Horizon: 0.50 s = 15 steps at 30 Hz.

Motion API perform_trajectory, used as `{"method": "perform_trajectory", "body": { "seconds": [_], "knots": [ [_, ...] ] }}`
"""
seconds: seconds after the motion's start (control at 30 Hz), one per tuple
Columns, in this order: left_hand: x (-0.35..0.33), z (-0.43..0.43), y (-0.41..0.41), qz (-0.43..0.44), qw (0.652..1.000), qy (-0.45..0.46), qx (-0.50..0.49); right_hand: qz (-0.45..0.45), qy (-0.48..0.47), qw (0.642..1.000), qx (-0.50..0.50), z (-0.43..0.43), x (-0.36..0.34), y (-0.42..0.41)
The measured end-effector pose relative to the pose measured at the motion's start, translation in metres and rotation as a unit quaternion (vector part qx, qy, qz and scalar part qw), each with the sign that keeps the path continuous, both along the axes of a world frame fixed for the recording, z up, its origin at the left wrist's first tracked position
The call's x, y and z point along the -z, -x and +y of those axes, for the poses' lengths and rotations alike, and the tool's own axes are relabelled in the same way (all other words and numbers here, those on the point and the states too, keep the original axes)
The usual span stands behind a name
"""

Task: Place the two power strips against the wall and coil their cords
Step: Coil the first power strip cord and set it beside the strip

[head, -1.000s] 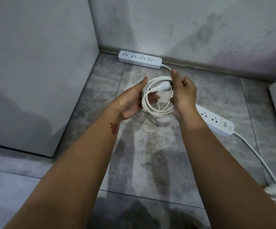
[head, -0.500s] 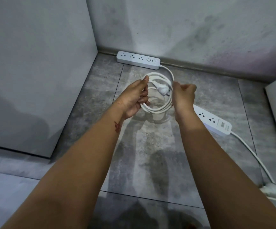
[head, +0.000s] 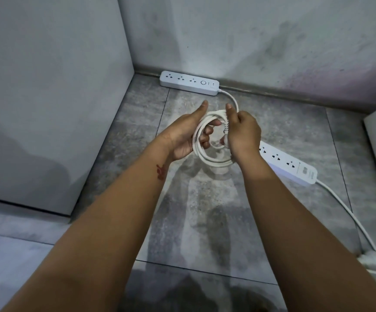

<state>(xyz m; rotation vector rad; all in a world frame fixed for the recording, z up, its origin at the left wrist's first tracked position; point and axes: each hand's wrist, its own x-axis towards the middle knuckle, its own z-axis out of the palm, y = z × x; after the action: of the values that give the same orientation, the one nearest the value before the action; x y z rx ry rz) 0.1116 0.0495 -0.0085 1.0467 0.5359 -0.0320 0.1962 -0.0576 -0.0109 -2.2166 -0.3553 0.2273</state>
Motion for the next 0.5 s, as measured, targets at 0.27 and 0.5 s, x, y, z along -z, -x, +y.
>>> {"method": "perform_trajectory", "body": {
  "seconds": [0.27,0.5],
  "knots": [
    [0.005,-0.014,0.000,0.041,0.996,-0.013,-0.075,0.082,-0.065,0.989,0.101,0.001,0.008,-0.008],
    [-0.005,-0.001,-0.001,0.048,0.991,-0.120,0.019,0.009,-0.033,0.999,-0.017,-0.003,-0.001,-0.014]
  ]
}}
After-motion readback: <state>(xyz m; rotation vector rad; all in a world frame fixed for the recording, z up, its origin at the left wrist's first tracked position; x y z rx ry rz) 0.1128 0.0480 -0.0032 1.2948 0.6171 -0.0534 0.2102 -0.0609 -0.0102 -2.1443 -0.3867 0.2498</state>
